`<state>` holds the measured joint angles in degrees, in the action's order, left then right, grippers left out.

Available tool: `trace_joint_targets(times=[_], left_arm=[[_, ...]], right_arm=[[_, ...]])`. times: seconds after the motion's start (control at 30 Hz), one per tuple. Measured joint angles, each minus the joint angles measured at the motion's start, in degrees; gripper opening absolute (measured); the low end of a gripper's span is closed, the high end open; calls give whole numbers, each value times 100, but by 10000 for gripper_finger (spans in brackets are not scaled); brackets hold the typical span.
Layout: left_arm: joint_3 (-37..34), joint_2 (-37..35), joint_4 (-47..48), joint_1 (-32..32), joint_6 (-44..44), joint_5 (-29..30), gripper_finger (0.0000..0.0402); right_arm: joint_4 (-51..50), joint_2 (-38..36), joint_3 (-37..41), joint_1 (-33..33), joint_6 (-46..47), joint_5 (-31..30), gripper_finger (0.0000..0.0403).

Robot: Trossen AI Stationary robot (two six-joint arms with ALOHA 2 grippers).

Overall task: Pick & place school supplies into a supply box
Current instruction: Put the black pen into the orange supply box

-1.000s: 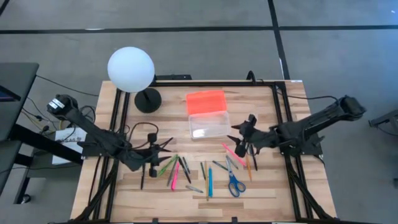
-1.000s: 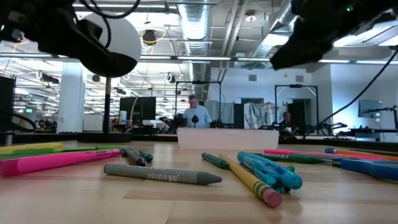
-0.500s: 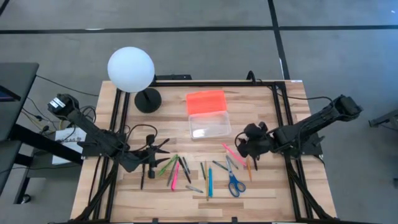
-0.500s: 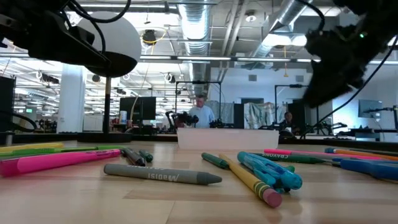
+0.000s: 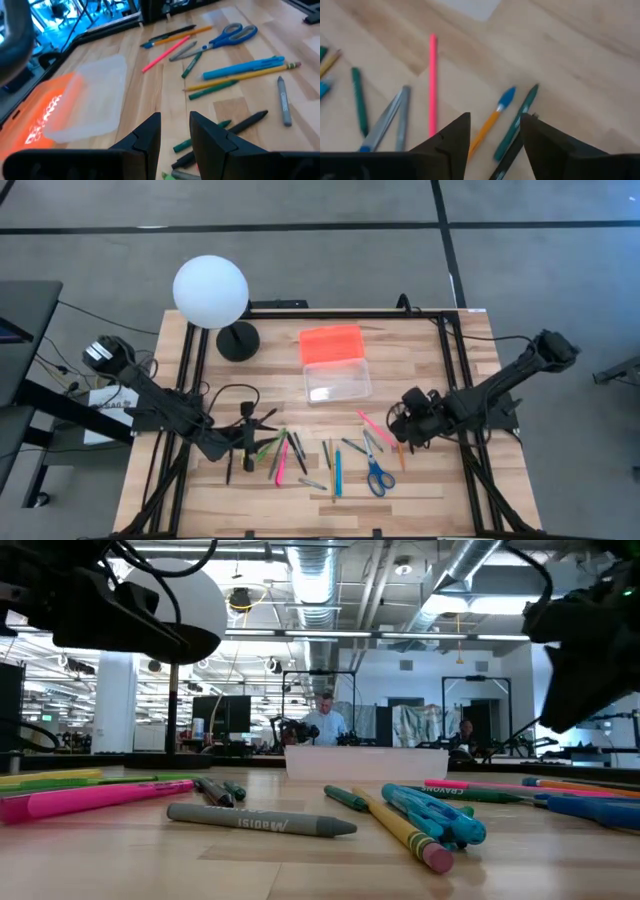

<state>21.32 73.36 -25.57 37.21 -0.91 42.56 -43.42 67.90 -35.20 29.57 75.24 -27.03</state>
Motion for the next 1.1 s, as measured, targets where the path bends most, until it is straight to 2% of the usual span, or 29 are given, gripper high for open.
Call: trace_joint_targets(times=[0.17, 0.27, 0.47, 0.77, 1.1], left_arm=[[0, 60, -69, 0, 114, -18, 98], [0, 60, -76, -2, 116, -15, 98], [0, 60, -89, -2, 116, -13, 98], [0, 60, -87, -2, 127, -12, 98], [0, 60, -86, -2, 125, -9, 98]], right_arm=[[-29, 0, 0, 483, 560, 53, 140], [-178, 10, 0, 754, 1009, 284, 131], [-286, 278, 2, 1126, 1617, 504, 128], [-338, 1008, 2, 861, 1629, 1037, 151], [-343, 1161, 2, 745, 1581, 1067, 175]])
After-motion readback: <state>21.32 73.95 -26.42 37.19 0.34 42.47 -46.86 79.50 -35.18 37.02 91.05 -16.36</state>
